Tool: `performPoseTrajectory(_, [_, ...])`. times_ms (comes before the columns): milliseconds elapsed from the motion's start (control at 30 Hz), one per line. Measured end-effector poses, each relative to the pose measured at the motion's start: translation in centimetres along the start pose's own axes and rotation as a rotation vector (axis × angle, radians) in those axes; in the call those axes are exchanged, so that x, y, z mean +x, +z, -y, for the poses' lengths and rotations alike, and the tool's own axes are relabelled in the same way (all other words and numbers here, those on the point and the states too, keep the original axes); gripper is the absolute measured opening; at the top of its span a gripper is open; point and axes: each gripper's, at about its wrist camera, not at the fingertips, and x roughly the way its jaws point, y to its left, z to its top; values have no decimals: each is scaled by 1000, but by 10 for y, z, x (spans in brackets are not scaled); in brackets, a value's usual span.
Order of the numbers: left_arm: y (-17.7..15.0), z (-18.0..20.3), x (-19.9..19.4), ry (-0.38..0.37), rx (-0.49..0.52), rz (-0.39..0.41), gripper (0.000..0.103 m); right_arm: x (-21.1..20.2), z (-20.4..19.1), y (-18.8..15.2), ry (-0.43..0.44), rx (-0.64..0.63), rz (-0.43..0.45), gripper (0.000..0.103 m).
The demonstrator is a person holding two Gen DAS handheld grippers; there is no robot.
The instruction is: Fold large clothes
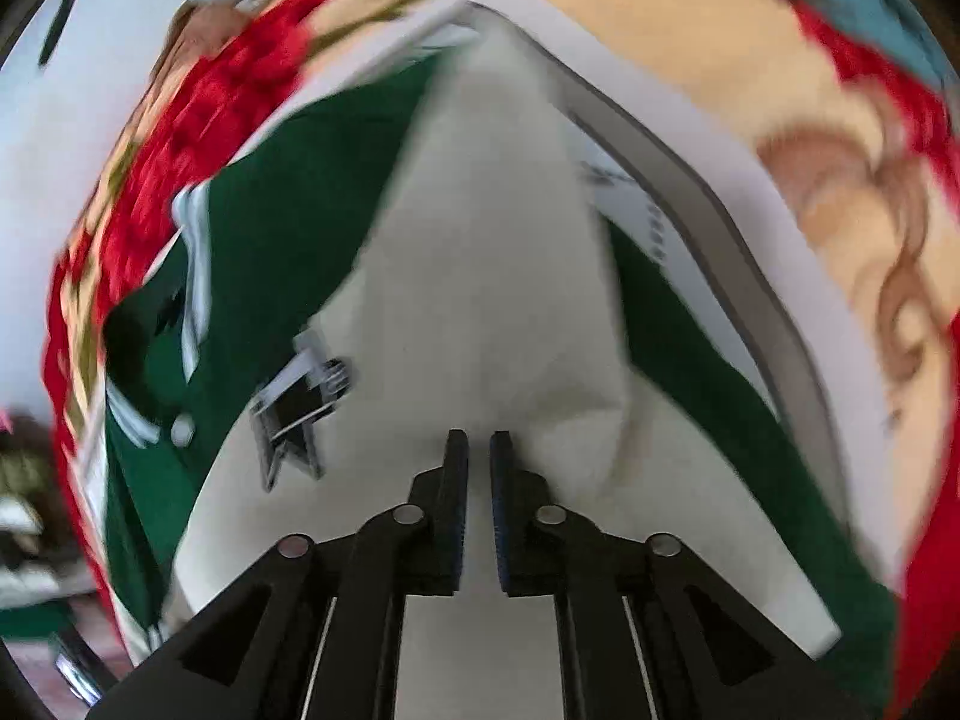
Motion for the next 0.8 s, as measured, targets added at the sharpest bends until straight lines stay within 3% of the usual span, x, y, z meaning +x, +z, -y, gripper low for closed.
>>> performPoseTrajectory(67, [-7,-22,-21,-59,-48,18,103,-28,-18,-20,31,-39,17,19])
performPoseTrajectory(133, [-20,-44,-39,-80,-86,17,103,-52,-34,-53,80,-75,12,46])
performPoseTrajectory(233, [-52,-85,-58,-56,-158,4,103,-52,-79,-112,194,-164,-124,49])
performPoseTrajectory(333, [-84,-125,-54,-10,-231,-77,103,-23,-127,-177,308,-222,-298,49])
performPoseTrajectory(467, [-118,-178,-31,65,-335,-173,103,21,-182,-250,294,-365,-385,49])
performPoseTrajectory(533, [-128,-201,-20,89,-385,-201,103,40,-204,-262,207,-448,-316,50])
performPoseTrajectory(700, [-141,-249,0,100,-531,-232,103,37,-233,-248,177,-437,-136,50])
performPoseTrajectory(800, [-151,-272,14,45,-646,-286,103,47,-255,-220,149,-440,-99,50])
